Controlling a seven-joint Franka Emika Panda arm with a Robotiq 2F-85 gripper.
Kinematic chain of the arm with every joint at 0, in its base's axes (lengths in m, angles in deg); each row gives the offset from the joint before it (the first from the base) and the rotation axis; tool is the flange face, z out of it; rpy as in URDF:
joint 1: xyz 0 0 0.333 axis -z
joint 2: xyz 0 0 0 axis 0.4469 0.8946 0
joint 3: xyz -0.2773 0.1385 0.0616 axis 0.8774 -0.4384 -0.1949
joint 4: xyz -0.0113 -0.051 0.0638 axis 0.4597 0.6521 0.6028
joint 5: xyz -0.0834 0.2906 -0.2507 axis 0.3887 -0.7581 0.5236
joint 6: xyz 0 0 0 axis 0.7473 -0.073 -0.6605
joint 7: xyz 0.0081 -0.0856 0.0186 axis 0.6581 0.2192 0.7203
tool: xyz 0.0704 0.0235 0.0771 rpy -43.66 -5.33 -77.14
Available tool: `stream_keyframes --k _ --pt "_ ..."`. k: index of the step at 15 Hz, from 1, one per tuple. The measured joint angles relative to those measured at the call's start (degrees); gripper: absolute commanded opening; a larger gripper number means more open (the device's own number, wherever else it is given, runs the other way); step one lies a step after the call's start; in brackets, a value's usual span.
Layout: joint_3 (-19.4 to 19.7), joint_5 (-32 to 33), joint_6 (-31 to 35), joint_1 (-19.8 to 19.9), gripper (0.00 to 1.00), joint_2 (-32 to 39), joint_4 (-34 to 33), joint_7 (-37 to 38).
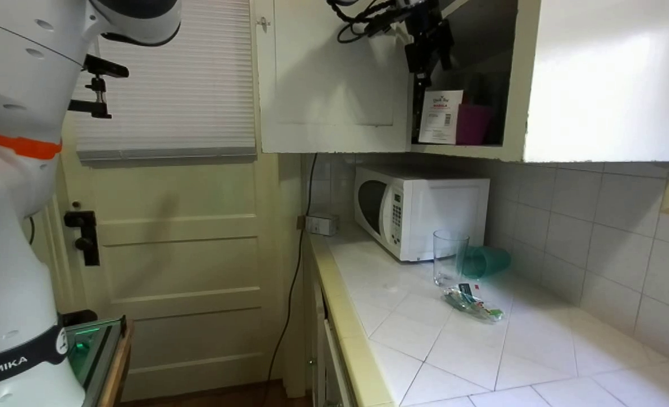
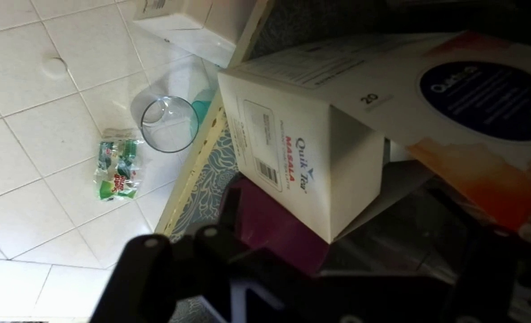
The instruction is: Open the right cabinet door then put the white box on the bottom shelf.
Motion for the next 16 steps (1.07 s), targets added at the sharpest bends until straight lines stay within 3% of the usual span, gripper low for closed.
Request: stream_keyframes --k 3,9,13,16 --pt "0.5 0.0 0.6 0.1 1.00 -2.9 3.9 2.3" --pt "3.0 3.2 9.5 0.1 1.00 -10.6 16.6 11.9" --pt "3.9 4.8 8.1 0.3 1.00 -17.7 26.7 12.0" --pt "4.0 4.4 0.9 0.7 1.00 -25.5 35.1 5.8"
